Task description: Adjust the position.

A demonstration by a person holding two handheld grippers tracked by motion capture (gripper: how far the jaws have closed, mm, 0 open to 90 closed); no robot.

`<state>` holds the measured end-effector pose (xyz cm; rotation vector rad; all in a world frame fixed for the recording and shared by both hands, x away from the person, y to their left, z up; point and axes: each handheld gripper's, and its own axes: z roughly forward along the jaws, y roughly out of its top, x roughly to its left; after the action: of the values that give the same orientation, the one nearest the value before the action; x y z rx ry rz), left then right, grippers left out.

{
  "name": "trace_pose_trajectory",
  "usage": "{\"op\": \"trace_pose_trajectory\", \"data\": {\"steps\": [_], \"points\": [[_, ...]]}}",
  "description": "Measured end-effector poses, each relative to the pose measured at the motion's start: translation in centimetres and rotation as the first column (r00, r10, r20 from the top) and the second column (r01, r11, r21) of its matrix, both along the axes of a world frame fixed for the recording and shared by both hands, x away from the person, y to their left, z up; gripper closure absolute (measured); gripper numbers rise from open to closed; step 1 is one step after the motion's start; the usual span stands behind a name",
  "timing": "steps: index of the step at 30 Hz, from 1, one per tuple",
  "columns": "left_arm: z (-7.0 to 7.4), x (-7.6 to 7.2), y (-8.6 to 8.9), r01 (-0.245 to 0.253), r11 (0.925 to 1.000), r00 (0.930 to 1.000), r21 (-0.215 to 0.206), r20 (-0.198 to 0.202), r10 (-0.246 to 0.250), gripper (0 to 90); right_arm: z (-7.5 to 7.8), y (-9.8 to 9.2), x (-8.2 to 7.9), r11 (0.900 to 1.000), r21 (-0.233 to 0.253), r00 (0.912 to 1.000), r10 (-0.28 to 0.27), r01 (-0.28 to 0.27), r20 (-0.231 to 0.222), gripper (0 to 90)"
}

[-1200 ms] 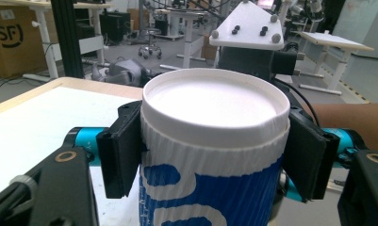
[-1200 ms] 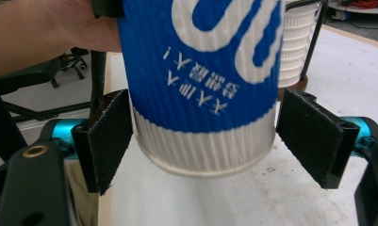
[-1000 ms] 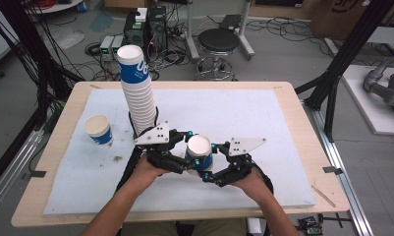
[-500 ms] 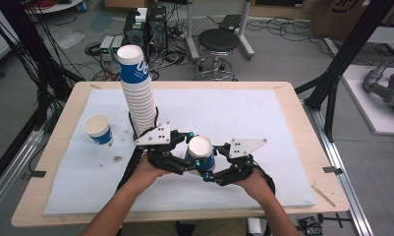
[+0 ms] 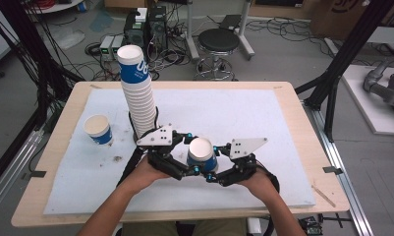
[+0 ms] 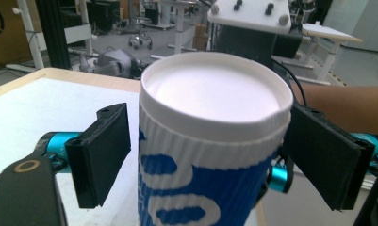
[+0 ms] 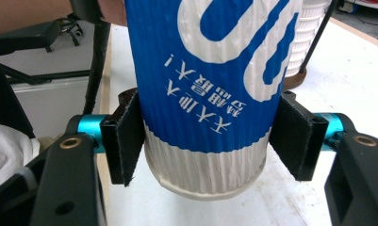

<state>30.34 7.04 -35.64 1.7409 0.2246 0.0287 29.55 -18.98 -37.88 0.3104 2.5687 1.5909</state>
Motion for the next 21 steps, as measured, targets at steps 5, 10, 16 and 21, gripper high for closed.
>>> {"op": "trace_pose_trajectory", "data": {"steps": [5,10,16,21], "points": [[0.2,0.1,0.4,0.024,0.9992,0.9997,0.033,-0.007,-0.024,15.7,0.2,-0.3,0.0,0.998,-0.070,0.9999,0.002,-0.001,0.013,33.3],[0.6,0.1,0.7,0.021,0.9975,0.9998,0.068,-0.007,-0.021,15.7,0.6,-0.5,0.2,0.990,-0.141,0.9995,0.001,0.004,0.032,33.2],[1.3,0.2,0.6,0.028,0.9902,0.9996,0.137,-0.009,-0.028,15.7,0.9,-0.3,0.3,0.969,-0.245,0.9987,0.022,-0.010,0.046,33.2],[1.7,0.5,0.1,0.060,0.9739,0.9981,0.219,-0.026,-0.056,15.7,1.3,0.2,0.3,0.946,-0.322,0.9974,0.049,-0.029,0.053,33.1]]}}
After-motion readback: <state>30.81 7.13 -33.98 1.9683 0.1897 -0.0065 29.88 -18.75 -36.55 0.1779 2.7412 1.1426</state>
